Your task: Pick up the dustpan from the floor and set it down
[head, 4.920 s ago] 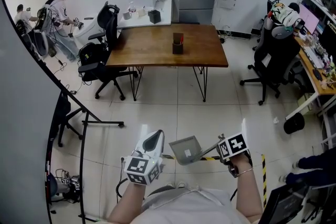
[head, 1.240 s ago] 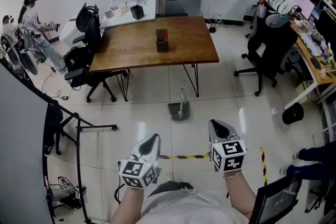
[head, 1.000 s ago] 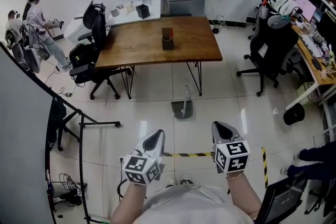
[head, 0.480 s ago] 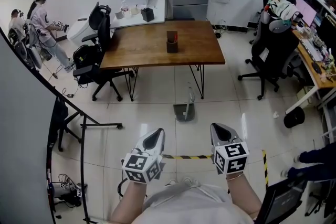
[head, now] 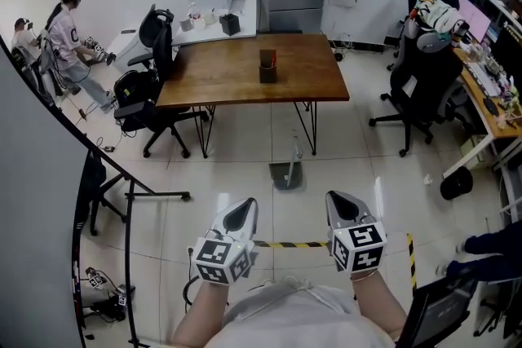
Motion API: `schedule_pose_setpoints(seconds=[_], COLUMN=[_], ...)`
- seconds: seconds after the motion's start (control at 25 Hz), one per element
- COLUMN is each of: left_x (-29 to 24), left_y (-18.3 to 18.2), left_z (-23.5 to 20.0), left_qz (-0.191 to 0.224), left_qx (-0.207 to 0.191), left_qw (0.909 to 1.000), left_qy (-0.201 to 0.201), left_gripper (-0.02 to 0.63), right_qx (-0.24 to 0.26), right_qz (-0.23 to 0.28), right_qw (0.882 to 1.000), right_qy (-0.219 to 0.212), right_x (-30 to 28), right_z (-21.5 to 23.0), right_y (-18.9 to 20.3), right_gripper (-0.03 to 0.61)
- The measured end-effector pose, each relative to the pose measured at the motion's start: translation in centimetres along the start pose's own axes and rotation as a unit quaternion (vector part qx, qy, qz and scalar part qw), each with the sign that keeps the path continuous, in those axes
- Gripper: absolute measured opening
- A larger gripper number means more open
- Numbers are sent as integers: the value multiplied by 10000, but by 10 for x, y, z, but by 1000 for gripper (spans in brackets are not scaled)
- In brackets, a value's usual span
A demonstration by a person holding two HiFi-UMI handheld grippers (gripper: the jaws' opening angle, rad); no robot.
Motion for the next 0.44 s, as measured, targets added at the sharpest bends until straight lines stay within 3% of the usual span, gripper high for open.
schedule_pose_setpoints(seconds=[0.44], left_x=[2], left_y=[0], left_z=[0], left_qz=[58], left_qx=[27], left_qw=[9999], left_qy=[-93], left_gripper=[14], right_qx=[241], right_qz=[-30], right_qw=[9996], right_qy=[-133], right_x=[-7], right_z=[-5], right_y=[-8], right_gripper=[0])
Point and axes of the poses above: the fingertips, and each gripper's own axes: x backward along the fingers, z to its right, y out of its underside, the point moved 8 cm from there along x, backward along the fingers, and after that the axes turned 5 degrees about -y, right-handed, at the moved point
